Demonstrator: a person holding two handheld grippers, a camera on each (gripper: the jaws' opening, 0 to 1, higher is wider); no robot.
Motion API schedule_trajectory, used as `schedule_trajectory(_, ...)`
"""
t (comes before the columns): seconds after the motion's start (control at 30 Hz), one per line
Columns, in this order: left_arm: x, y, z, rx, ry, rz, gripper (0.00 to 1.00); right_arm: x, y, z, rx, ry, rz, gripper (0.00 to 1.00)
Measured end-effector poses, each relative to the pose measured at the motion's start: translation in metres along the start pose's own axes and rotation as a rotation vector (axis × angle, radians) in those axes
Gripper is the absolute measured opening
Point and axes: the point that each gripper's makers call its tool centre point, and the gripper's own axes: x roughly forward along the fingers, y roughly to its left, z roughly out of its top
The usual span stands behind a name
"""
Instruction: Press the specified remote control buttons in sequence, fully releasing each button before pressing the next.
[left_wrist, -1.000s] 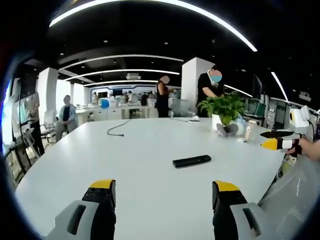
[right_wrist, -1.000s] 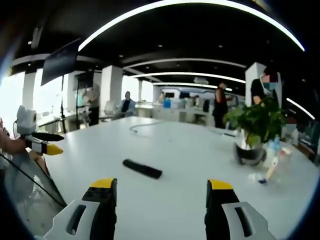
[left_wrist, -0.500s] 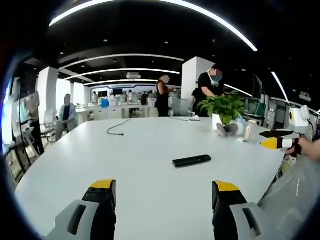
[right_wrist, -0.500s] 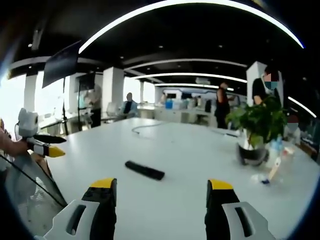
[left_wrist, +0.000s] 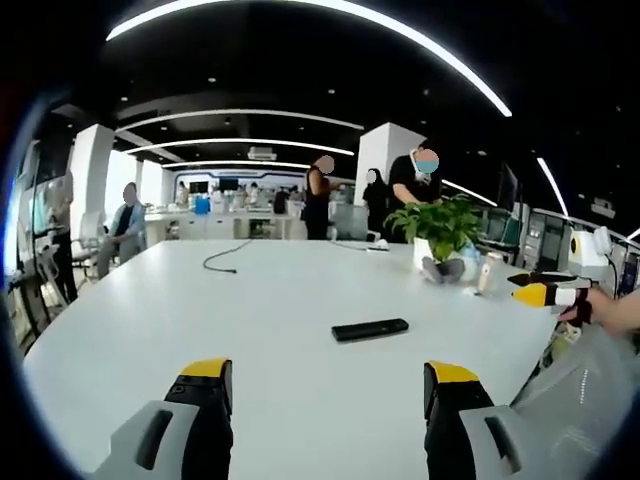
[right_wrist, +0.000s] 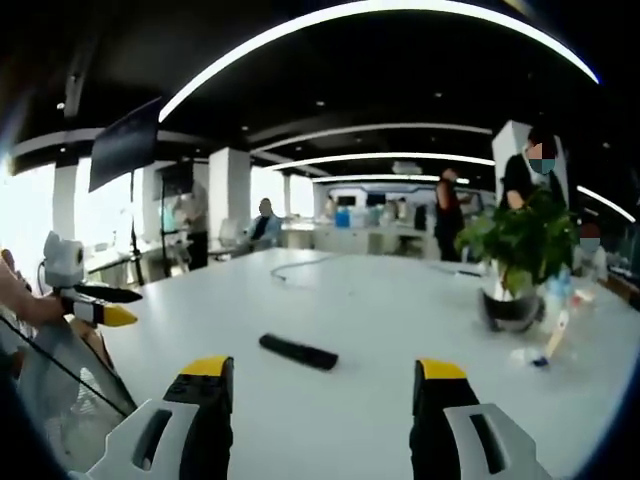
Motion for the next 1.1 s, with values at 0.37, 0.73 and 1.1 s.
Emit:
schedule_trajectory(0.37,0.002,-0.004,0.004,0.015,-0.022,-0.037,0.83,-0.004,-0.001,0.005,-0.012,-0.026,-0.013,0.72)
schedule_trajectory(0.73,0.002,-0.007,0.003,0.060,-0.015,-0.046,0.82,-0.006,-0.012,0.005,-0.005,-0.021,-0.063,0.72)
schedule_trajectory(1.1,0.004,-0.005,-0.001,0.054,0.010,-0.029,0.83,-0.006,-0.019,0.001,0.024,-0.014,-0.072,0.70)
